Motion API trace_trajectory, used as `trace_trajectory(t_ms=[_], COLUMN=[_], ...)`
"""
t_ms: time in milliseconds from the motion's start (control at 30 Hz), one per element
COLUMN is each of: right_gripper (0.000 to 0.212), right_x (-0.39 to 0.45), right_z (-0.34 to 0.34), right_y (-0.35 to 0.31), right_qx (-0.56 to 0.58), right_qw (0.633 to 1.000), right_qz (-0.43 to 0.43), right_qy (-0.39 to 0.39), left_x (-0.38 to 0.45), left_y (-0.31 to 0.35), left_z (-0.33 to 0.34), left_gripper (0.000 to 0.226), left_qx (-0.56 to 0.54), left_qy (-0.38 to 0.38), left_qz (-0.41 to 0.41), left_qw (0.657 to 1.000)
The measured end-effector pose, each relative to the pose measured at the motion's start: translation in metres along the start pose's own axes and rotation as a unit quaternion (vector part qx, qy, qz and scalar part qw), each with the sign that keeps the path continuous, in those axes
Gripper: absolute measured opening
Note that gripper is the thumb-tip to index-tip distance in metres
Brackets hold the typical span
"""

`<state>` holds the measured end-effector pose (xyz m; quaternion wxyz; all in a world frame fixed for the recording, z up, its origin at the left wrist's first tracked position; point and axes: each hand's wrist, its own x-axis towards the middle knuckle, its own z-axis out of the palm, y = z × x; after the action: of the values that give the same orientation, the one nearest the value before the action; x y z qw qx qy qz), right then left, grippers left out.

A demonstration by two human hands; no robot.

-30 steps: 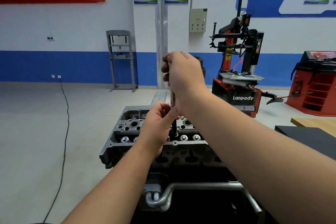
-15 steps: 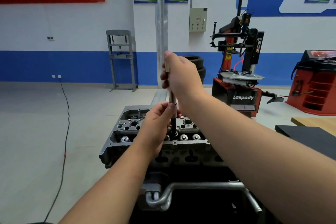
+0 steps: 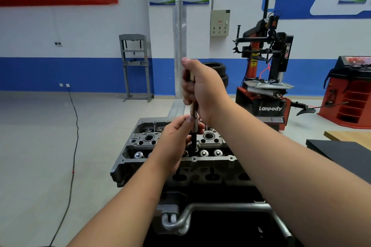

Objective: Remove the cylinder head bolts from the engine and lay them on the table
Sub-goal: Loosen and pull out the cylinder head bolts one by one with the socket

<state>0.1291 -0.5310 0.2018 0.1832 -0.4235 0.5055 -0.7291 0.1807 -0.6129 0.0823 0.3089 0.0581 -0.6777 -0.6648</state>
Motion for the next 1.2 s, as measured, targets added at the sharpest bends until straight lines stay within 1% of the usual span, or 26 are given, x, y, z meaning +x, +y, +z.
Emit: trace_trajectory(t_ms=[33, 100, 133, 200, 300, 367, 433, 467, 500, 533, 633, 667, 700, 767, 833, 900, 933, 967, 1000, 1033, 1100, 1133, 1167, 1200], right_gripper=[0.033, 0.031, 0.030, 0.027, 0.039, 0.043, 0.041, 0.039, 0.037, 0.034, 0.030, 0.031, 0.030, 0.028, 0.034, 0.039, 0.040, 0.040, 0.038, 0.036, 0.033, 0.030, 0.029, 0.030], right_x=[0.000, -0.001, -0.002, -0.001, 0.003, 0.006, 0.006, 0.004, 0.002, 0.000, -0.005, -0.006, -0.006, -0.004, 0.001, 0.005, 0.005, 0.004, 0.002, -0.001, -0.007, -0.008, -0.008, -0.007], right_z=[0.002, 0.009, 0.012, 0.017, 0.017, 0.011, 0.004, 0.003, 0.003, 0.005, 0.014, 0.016, 0.017, 0.014, 0.004, -0.006, -0.008, -0.009, -0.007, -0.003, 0.007, 0.011, 0.013, 0.013], right_y=[0.000, 0.001, 0.002, 0.002, 0.000, -0.003, -0.005, -0.006, -0.006, -0.006, -0.004, -0.002, -0.001, 0.000, -0.003, -0.007, -0.007, -0.006, -0.005, -0.003, 0.004, 0.006, 0.007, 0.007], right_qx=[-0.016, -0.062, -0.072, -0.057, -0.043, -0.038, -0.033, -0.038, -0.045, -0.055, -0.112, -0.112, -0.100, -0.064, -0.024, 0.002, -0.003, -0.009, -0.012, -0.023, -0.067, -0.073, -0.059, -0.043], right_qw=[0.999, 0.991, 0.985, 0.982, 0.988, 0.995, 0.999, 0.999, 0.999, 0.998, 0.984, 0.980, 0.980, 0.990, 0.999, 0.998, 0.997, 0.997, 0.998, 0.999, 0.993, 0.987, 0.986, 0.988], right_qz=[-0.006, -0.022, -0.029, -0.035, -0.018, 0.017, 0.026, 0.021, 0.016, 0.013, -0.006, -0.011, -0.018, -0.021, 0.011, 0.042, 0.044, 0.047, 0.048, 0.039, -0.002, -0.022, -0.030, -0.030], right_qy=[0.030, 0.116, 0.153, 0.178, 0.144, 0.086, -0.001, -0.025, -0.026, -0.002, 0.139, 0.165, 0.169, 0.124, 0.036, -0.039, -0.059, -0.062, -0.044, -0.006, 0.100, 0.139, 0.154, 0.143], left_x=[0.000, 0.001, 0.002, 0.004, 0.004, 0.002, -0.001, -0.001, 0.000, 0.000, 0.003, 0.004, 0.005, 0.004, 0.000, -0.002, -0.002, -0.002, -0.001, -0.001, 0.001, 0.001, 0.002, 0.002], left_y=[0.000, -0.001, -0.002, -0.003, -0.004, -0.004, -0.002, -0.001, -0.001, 0.000, 0.000, 0.000, 0.000, 0.001, 0.002, 0.002, 0.001, 0.001, 0.001, 0.002, 0.003, 0.002, 0.001, -0.001], left_z=[0.000, 0.001, 0.003, 0.005, 0.003, 0.000, -0.002, -0.003, -0.002, -0.002, 0.000, 0.001, 0.002, 0.003, 0.002, -0.001, -0.002, -0.002, -0.002, -0.001, 0.002, 0.003, 0.004, 0.003], left_gripper=[0.029, 0.026, 0.030, 0.047, 0.052, 0.042, 0.034, 0.034, 0.033, 0.032, 0.030, 0.031, 0.033, 0.041, 0.050, 0.049, 0.046, 0.044, 0.042, 0.040, 0.033, 0.027, 0.022, 0.021], left_qx=[-0.008, -0.025, -0.029, -0.024, -0.020, -0.035, -0.029, -0.019, -0.014, -0.014, -0.038, -0.042, -0.040, -0.035, -0.048, -0.066, -0.068, -0.063, -0.055, -0.051, -0.050, -0.051, -0.054, -0.052], left_qy=[0.003, 0.012, 0.020, 0.040, 0.045, 0.020, 0.002, -0.002, -0.004, -0.003, 0.004, 0.013, 0.022, 0.029, 0.027, 0.011, 0.003, -0.003, -0.004, -0.003, 0.001, 0.009, 0.020, 0.030], left_qz=[0.002, 0.008, 0.013, 0.027, 0.023, 0.008, -0.006, -0.011, -0.013, -0.014, -0.004, 0.003, 0.009, 0.010, 0.006, -0.003, -0.008, -0.011, -0.011, -0.010, -0.004, 0.003, 0.013, 0.023], left_qw=[1.000, 1.000, 0.999, 0.999, 0.999, 0.999, 1.000, 1.000, 1.000, 1.000, 0.999, 0.999, 0.999, 0.999, 0.998, 0.998, 0.998, 0.998, 0.998, 0.999, 0.999, 0.999, 0.998, 0.998])
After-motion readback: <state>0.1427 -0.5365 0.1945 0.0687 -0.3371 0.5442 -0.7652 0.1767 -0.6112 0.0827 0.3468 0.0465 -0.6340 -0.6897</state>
